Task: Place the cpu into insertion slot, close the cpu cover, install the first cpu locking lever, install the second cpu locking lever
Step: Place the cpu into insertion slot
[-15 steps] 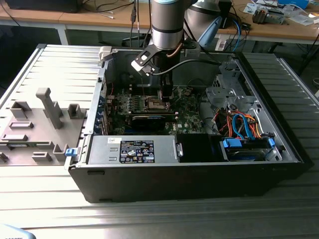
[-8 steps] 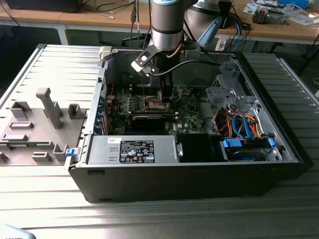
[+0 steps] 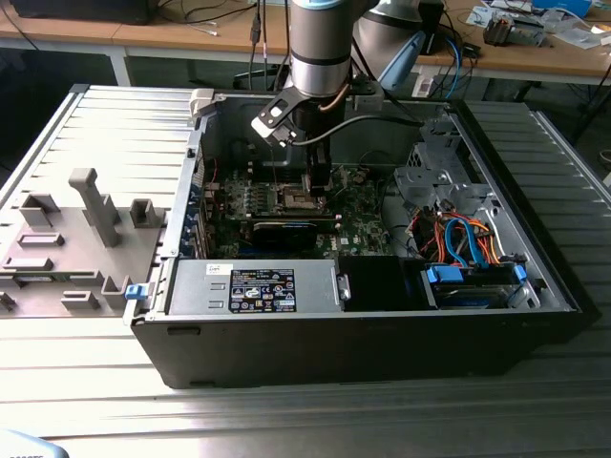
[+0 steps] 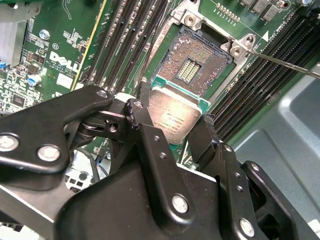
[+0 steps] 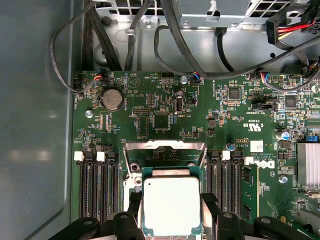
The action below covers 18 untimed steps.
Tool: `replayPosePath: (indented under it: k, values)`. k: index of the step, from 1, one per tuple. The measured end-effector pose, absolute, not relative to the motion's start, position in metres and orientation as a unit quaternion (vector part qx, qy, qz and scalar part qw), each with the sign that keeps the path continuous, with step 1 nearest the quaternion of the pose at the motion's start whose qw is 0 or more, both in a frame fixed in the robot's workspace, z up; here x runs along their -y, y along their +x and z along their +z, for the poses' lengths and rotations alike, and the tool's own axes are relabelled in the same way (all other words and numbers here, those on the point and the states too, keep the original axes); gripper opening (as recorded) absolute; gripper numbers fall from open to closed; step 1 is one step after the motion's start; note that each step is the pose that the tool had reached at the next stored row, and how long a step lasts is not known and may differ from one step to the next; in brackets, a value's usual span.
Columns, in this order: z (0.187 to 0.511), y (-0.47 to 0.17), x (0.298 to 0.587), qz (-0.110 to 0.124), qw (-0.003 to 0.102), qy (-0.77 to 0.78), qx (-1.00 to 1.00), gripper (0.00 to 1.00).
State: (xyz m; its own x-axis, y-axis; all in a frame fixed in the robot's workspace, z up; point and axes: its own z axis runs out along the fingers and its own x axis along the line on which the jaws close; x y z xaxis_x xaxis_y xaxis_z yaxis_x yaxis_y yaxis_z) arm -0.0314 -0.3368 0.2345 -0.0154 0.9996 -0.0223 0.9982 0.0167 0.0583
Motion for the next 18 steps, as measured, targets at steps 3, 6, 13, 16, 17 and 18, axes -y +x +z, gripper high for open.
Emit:
replayPosePath:
  k: [3, 6, 13, 16, 17, 18]
  values:
    - [0.234, -0.032, 0.337, 0.013, 0.028, 0.701, -0.712, 0.55]
    - [0.234, -0.039, 0.337, 0.013, 0.028, 0.701, -0.712, 0.55]
    - [0.231, -0.047, 0.337, 0.013, 0.028, 0.701, -0.712, 0.55]
    - [0.231, -0.049, 0.337, 0.013, 0.028, 0.701, -0.712, 0.55]
    - [0.230, -0.049, 0.337, 0.013, 0.028, 0.701, -0.712, 0.55]
    - [0.230, -0.049, 0.337, 0.013, 0.028, 0.701, -0.712, 0.55]
